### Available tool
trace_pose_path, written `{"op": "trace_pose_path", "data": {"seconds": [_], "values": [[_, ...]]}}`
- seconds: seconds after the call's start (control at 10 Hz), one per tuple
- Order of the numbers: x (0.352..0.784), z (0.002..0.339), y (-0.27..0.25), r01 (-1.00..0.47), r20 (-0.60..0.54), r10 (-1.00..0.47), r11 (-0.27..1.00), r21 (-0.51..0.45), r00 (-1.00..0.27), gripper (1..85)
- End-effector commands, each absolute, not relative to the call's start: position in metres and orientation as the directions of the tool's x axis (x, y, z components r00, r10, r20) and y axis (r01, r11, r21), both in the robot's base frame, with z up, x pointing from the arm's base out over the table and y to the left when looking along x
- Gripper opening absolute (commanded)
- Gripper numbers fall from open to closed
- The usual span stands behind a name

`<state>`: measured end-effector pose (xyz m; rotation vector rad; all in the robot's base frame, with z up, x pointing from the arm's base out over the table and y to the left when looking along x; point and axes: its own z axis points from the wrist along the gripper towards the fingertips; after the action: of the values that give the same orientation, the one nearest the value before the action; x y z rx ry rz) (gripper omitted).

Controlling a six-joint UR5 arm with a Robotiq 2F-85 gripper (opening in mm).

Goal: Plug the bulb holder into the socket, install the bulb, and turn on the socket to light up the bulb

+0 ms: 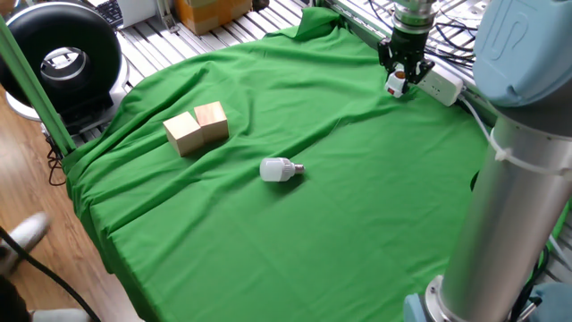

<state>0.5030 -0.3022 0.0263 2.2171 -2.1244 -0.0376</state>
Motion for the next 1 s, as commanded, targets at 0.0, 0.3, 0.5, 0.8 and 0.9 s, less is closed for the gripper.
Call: {"op": "trace_pose_path", "data": {"seconds": [0.0,0.3,0.5,0.8,0.9], "values": [[0.502,0.025,-0.308,-0.996,0.051,-0.997,-0.061,0.059,0.064,1.0],[0.500,0.025,-0.307,-0.996,0.050,-0.997,-0.062,0.067,0.065,1.0],[0.500,0.025,-0.307,-0.996,0.049,-0.997,-0.057,0.067,0.060,1.0],[0.498,0.023,-0.301,-0.996,0.041,-0.998,-0.048,0.075,0.051,1.0],[0.498,0.021,-0.296,-0.996,0.039,-0.998,-0.047,0.075,0.050,1.0]]}}
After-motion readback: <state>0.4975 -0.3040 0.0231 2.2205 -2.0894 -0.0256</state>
